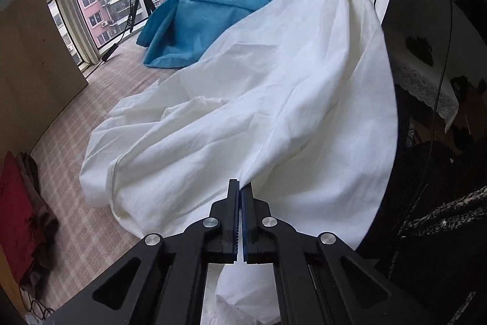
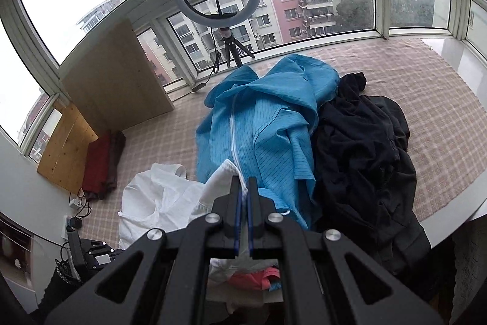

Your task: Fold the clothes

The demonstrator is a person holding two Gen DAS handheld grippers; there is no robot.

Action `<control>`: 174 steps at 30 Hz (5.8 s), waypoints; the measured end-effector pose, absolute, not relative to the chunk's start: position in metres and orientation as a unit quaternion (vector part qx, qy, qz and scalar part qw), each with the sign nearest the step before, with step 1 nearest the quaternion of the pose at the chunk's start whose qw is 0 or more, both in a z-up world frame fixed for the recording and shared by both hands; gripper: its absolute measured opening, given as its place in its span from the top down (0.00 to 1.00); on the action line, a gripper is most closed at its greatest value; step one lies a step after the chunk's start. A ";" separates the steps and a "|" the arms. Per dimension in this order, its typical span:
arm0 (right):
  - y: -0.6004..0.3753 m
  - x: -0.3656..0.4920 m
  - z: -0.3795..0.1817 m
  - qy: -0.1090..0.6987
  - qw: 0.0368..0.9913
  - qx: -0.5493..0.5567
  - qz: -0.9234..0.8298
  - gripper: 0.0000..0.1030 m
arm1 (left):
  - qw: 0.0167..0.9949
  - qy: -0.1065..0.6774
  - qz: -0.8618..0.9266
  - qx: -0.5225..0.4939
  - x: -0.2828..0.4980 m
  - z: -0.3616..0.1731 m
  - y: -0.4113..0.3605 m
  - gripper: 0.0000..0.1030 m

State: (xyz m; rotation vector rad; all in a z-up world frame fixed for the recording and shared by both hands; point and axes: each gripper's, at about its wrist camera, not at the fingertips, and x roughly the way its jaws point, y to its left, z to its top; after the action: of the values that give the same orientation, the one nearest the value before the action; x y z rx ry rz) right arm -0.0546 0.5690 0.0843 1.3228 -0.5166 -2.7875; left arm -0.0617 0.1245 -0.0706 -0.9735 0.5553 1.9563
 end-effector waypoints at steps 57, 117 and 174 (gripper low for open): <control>0.575 -0.138 0.064 -0.120 0.127 0.440 -0.881 0.97 | 0.409 0.206 0.789 -0.411 0.022 -0.049 0.202 0.53; 0.355 -0.011 0.361 -0.082 0.052 0.155 -0.983 0.99 | 0.182 0.358 0.887 -0.228 -0.006 0.182 0.000 0.99; 0.158 -0.049 -0.049 -0.133 0.258 0.395 -0.872 0.98 | 0.108 0.309 0.877 -0.352 -0.076 0.104 -0.123 0.98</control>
State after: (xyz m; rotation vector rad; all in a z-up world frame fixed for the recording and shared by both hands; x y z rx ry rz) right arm -0.0486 0.1582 -0.0486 1.0716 -0.3618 -2.3640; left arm -0.0755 -0.1234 0.1036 -1.0371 0.9098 2.5804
